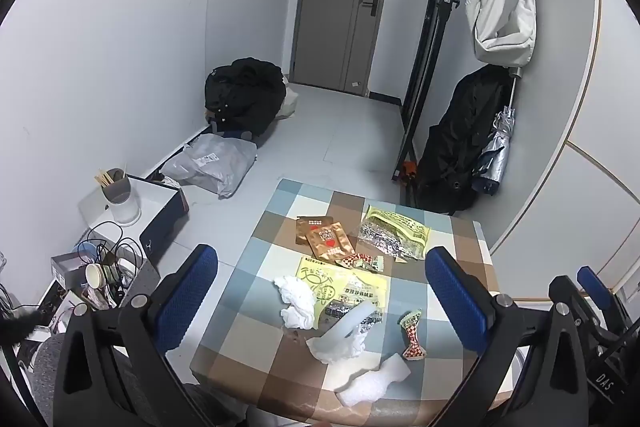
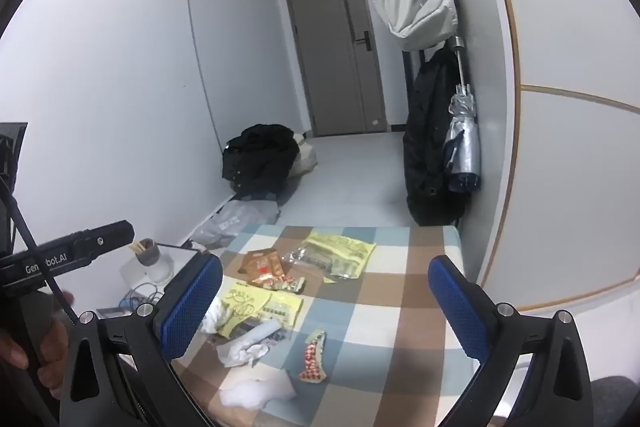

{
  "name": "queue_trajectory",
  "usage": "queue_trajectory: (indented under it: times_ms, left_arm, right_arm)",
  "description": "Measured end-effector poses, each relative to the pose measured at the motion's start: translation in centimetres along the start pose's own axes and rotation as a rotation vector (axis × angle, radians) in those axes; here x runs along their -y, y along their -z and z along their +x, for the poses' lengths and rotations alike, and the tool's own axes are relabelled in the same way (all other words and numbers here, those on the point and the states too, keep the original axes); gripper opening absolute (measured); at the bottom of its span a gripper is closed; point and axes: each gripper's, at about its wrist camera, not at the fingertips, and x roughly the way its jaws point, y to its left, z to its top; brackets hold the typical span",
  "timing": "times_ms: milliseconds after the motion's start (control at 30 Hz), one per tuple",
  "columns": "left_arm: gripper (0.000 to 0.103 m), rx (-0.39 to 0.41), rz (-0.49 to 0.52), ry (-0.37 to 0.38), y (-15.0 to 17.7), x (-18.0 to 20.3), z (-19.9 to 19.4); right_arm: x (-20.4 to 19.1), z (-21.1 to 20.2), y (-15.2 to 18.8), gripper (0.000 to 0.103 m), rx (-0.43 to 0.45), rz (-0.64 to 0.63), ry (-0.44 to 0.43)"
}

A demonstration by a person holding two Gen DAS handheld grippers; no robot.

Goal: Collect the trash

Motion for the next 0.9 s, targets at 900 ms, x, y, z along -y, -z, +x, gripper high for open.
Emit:
queue_trajectory:
  times_ms: [900]
  left_arm:
    - [0.102, -0.003, 0.009, 0.005, 0.3, 0.0, 0.3]
  right_arm:
    - [0.0, 0.0, 0.2, 0.103, 0.000, -0.003, 0.009]
